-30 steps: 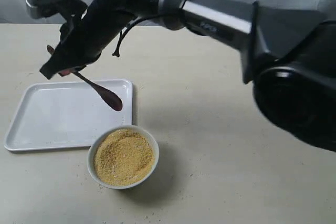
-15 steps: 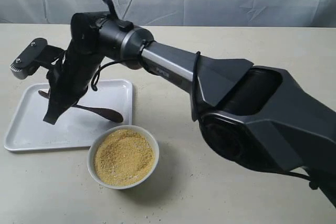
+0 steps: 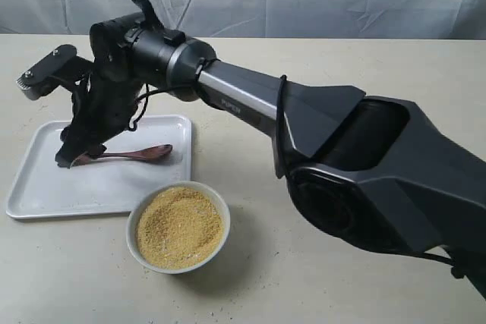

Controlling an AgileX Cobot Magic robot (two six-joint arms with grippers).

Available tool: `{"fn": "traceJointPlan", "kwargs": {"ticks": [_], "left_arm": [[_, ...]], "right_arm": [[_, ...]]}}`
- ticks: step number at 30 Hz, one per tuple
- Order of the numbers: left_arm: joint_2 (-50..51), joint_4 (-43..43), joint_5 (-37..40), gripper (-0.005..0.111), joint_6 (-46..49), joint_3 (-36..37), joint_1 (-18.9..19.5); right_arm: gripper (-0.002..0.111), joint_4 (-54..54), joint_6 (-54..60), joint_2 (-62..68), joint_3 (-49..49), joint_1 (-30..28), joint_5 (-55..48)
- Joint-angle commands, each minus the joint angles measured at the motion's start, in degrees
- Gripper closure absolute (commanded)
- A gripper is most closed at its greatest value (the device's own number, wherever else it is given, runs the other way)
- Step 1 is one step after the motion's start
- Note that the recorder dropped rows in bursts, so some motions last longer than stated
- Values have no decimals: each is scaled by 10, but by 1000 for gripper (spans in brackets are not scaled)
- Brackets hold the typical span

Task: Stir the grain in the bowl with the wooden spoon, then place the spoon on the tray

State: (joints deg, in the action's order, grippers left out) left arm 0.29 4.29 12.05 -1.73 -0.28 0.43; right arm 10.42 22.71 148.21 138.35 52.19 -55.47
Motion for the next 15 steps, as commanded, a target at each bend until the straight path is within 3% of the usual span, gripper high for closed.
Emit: {"fn": "traceJointPlan", "kwargs": {"ticks": [1, 4, 8, 9, 11, 15], "left_arm": [[-3, -2, -2, 106, -2, 3, 0], [-3, -2, -2, 106, -2, 3, 0], [-3, -2, -2, 106, -2, 3, 0], [-3, -2, -2, 106, -2, 3, 0], [-3, -2, -2, 106, -2, 3, 0], [-3, -2, -2, 106, -2, 3, 0]], "right_arm": [[48, -52, -104, -47, 3, -2, -74], [63, -55, -167, -73, 3, -2, -145], [104, -71, -227, -106, -15, -2, -145], [108, -77, -248, -119, -28, -2, -145], [107, -90, -262, -142, -56, -2, -145], [107, -145, -299, -241, -209, -3, -145]]}}
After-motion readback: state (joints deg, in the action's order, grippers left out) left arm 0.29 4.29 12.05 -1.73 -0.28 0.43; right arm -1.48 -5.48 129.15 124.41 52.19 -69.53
